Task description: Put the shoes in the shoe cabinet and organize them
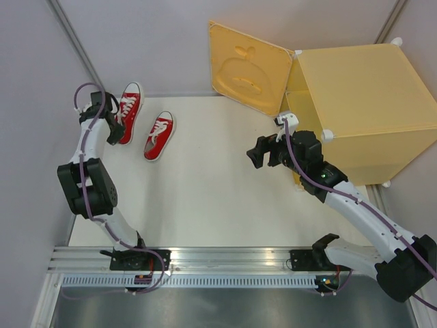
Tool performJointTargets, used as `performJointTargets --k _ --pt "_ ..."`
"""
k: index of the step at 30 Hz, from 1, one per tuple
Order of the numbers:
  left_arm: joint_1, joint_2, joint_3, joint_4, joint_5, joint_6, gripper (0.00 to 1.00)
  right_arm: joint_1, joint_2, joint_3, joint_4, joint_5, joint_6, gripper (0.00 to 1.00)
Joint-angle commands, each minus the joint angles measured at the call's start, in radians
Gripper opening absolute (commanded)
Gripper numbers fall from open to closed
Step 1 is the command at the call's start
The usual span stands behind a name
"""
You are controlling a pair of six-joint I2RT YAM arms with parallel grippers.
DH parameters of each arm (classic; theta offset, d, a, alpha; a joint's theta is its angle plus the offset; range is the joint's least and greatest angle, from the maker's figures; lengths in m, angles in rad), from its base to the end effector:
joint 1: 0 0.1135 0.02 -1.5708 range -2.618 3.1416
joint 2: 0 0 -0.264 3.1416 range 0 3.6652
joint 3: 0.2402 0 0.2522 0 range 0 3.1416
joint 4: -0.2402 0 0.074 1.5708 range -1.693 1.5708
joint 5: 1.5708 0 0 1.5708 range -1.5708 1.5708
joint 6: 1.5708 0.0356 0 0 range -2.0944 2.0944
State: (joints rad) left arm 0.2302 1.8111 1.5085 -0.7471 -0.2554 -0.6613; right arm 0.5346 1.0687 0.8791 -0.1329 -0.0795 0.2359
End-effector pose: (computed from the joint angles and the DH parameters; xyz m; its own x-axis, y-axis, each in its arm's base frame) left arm 0.3762 0.0974 0.2601 -0.4556 -0.7171 -0.5274 -0.7894 0.5993 -0.1328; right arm 0.2125 0.1291 0.3230 -0.3990 0.0345 -0.9163 -0.4931 0.8344 0.2461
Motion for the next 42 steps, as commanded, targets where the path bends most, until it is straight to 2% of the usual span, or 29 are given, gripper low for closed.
performJointTargets --k 1,5,6,11,18,23,30,36,37,38,40,41,42 --pt "-0.066 -0.128 0.022 0.063 0.038 -0.038 0.02 0.004 -0.015 0.029 0.0 -0.014 -0.003 0.96" --pt "-0.196 -0.17 0.022 0.057 0.018 0.008 0.02 0.004 -0.024 0.047 -0.034 -0.022 -0.004 0.95" --pt "-0.271 -0.174 0.022 0.054 0.01 0.014 0.02 0.005 -0.026 0.052 -0.037 -0.02 -0.003 0.95" --pt "-0.449 -0.173 0.025 0.037 -0.004 0.048 0.02 0.004 -0.035 0.075 -0.069 -0.026 -0.001 0.94" --pt "-0.722 -0.041 0.065 0.038 0.004 0.078 0.02 0.005 -0.039 0.083 -0.111 -0.016 0.0 0.93" --pt "-0.848 0.085 0.114 0.04 -0.013 0.068 0.02 0.004 -0.047 0.08 -0.148 -0.005 -0.004 0.93" --pt "-0.92 0.226 0.156 0.037 0.005 0.063 0.04 0.004 -0.049 0.069 -0.18 0.003 -0.009 0.93" --pt "-0.927 0.188 0.13 0.043 0.03 0.042 0.38 0.005 -0.038 0.06 -0.182 0.003 -0.007 0.92" --pt "-0.927 0.18 0.125 0.045 0.037 0.043 0.48 0.005 -0.033 0.06 -0.177 0.003 -0.006 0.92" --pt "-0.927 0.169 0.121 0.045 0.042 0.043 0.5 0.005 -0.03 0.06 -0.177 0.0 -0.006 0.92" --pt "-0.927 0.133 0.111 0.049 0.051 0.043 0.63 0.005 -0.021 0.064 -0.177 -0.008 -0.006 0.91" --pt "-0.927 0.117 0.102 0.051 0.054 0.042 0.64 0.005 -0.016 0.066 -0.175 -0.011 -0.004 0.91" --pt "-0.927 0.093 0.098 0.051 0.056 0.037 0.71 0.007 -0.015 0.07 -0.175 -0.014 0.0 0.9"
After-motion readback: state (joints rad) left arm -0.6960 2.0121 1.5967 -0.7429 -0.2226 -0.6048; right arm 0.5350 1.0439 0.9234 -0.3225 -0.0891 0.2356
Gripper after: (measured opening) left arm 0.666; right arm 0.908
